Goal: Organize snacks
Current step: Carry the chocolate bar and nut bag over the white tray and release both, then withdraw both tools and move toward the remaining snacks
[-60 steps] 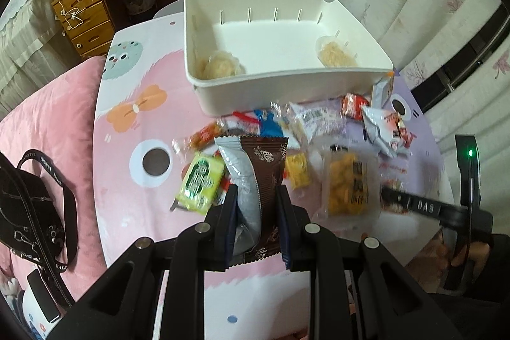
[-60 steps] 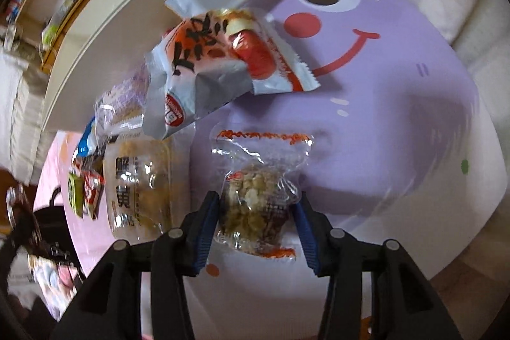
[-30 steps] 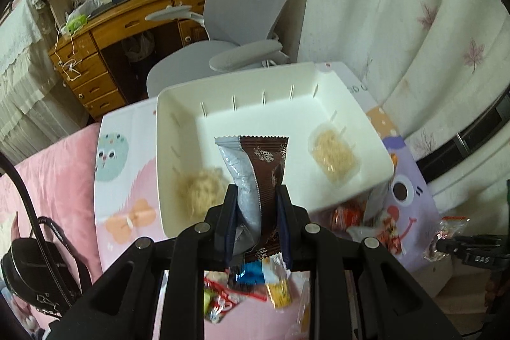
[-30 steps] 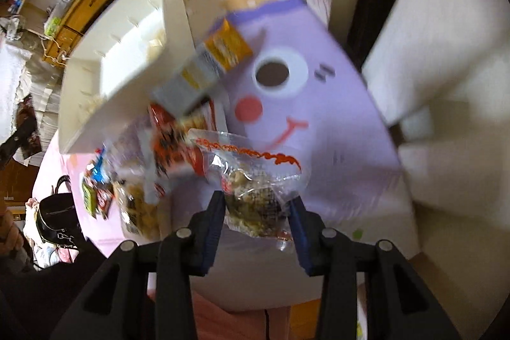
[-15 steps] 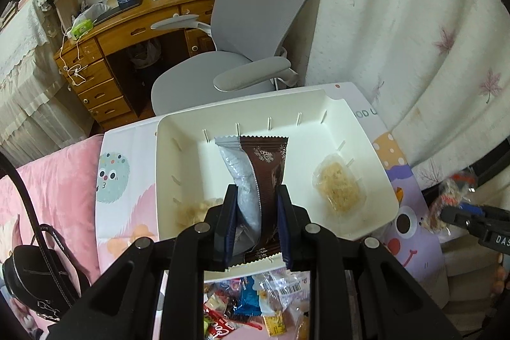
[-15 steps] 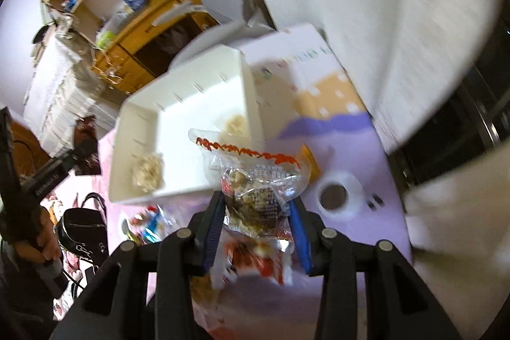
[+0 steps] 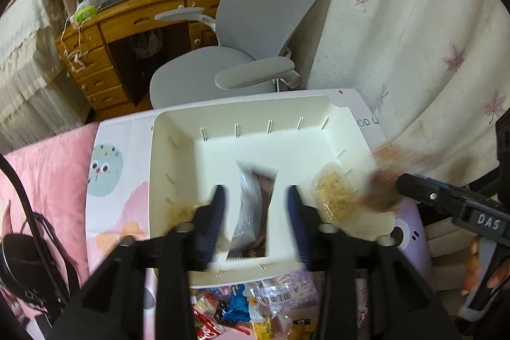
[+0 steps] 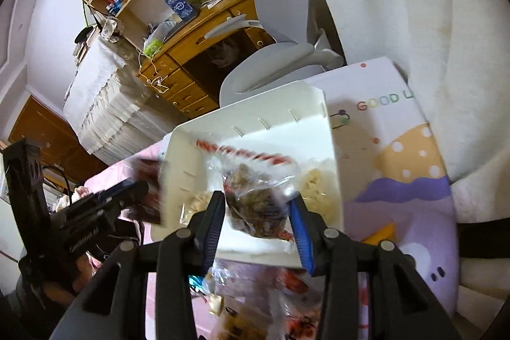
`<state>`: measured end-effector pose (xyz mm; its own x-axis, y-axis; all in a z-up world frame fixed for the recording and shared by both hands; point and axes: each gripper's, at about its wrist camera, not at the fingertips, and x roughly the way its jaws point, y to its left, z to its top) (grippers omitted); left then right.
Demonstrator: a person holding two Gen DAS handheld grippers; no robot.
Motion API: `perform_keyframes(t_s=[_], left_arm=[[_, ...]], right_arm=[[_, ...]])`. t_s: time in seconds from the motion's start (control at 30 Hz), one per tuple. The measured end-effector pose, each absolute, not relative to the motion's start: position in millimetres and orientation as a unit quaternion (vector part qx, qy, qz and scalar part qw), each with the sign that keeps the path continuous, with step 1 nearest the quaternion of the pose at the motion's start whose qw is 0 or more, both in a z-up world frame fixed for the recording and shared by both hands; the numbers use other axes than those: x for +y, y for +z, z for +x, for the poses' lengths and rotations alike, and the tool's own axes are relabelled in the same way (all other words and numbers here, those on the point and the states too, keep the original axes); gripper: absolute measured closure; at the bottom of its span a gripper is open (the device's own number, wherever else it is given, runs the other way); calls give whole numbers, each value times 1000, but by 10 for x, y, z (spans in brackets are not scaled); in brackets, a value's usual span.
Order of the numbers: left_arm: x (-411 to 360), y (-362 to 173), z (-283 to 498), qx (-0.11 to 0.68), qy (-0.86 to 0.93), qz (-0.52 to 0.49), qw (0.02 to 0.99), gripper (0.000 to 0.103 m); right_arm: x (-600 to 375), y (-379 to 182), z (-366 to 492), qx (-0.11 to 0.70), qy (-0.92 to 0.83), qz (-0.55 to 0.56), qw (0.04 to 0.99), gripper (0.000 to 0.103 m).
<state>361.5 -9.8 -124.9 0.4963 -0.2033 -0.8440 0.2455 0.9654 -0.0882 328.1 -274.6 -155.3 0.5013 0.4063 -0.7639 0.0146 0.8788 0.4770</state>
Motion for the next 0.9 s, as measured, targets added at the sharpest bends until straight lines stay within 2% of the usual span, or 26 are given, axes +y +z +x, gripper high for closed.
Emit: perform_keyframes(t_s=[0.13, 0.4, 0.6, 0.9], left_arm=[[-52, -1248, 3577, 492, -119, 19, 862, 42], [126, -1222, 3412, 510, -94, 16, 855, 30], [331, -1162, 3168, 508, -92, -4, 856, 29], [739, -1099, 2812, 507, -98, -25, 856, 28]], right_arm=[[-2715, -1640, 3323, 497, 119, 228, 829, 49], [-2705, -1702, 3197, 510, 104, 240, 819, 40], [-2634, -1687, 2999, 523, 90, 240, 813, 35], [-2451, -1579, 2645, 531, 73, 228, 813, 32]])
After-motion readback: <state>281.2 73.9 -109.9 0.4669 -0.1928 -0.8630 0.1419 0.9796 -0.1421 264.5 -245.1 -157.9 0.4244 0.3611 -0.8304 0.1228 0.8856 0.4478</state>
